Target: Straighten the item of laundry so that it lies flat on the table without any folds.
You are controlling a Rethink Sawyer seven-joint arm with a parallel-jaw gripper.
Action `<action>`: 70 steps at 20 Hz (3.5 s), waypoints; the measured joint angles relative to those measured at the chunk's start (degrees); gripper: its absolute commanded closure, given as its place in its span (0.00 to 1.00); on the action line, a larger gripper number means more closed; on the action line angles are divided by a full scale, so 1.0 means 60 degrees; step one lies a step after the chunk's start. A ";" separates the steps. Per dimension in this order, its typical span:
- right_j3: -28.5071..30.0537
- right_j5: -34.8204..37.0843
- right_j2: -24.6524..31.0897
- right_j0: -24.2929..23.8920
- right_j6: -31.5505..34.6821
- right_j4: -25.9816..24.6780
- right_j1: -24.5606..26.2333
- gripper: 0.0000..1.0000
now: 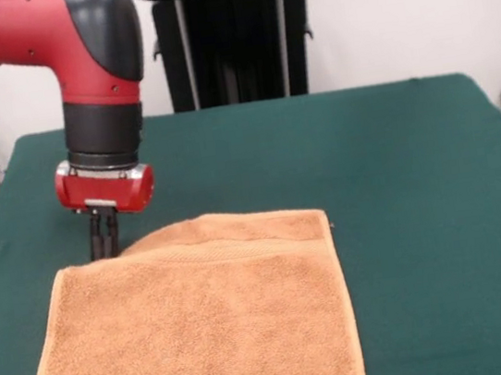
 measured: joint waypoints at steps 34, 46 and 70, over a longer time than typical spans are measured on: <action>0.1082 0.0102 -0.0917 -0.0312 0.0000 -0.0174 -0.0839 1.00; 0.1373 0.0964 -0.0894 -0.1014 0.0000 -0.0172 -0.1094 1.00; -0.0037 0.4818 -0.0558 -0.0540 0.0000 0.0101 -0.0534 1.00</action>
